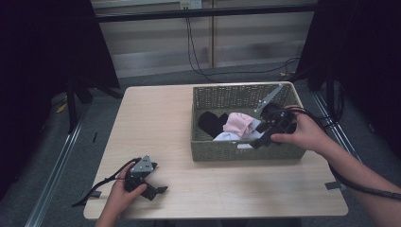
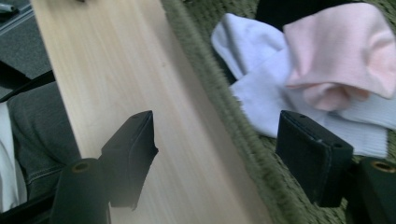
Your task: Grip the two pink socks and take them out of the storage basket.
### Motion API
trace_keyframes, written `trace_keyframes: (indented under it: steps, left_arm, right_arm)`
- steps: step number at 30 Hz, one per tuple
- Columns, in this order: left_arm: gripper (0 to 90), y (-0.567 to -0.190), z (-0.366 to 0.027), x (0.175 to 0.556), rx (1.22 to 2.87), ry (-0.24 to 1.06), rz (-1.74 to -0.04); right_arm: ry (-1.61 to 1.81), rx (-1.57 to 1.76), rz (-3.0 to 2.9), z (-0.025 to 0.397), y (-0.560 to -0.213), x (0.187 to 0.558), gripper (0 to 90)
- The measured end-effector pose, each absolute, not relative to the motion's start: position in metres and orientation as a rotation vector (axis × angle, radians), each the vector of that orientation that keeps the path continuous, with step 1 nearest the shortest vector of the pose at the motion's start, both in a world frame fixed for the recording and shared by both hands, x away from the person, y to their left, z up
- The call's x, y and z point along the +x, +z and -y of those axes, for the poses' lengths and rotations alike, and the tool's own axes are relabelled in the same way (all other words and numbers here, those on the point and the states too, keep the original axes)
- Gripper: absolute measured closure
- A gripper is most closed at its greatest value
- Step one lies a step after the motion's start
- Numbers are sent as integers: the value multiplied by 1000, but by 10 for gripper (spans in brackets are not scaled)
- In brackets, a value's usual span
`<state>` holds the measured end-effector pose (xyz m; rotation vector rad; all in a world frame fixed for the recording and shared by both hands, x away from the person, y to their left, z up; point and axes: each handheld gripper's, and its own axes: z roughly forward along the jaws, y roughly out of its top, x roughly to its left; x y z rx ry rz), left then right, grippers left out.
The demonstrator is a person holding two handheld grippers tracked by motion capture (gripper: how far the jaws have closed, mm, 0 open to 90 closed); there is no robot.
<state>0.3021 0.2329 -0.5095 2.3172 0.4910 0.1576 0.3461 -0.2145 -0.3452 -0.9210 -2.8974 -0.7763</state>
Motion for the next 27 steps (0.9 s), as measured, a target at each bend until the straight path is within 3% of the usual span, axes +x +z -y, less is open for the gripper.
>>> trace_keyframes:
  steps: [9,23,27]
  left_arm:
    - [0,-509,-233,302,2318,159,-488]
    - [0,-509,-233,302,2318,159,-488]
    - [0,-509,-233,302,2318,159,-488]
  right_arm:
    - [-743,-1044,2894,225,-355,377,320]
    - [-732,-1192,2885,233,-386,422,592]
    - [-742,-1192,2888,229,-387,430,617]
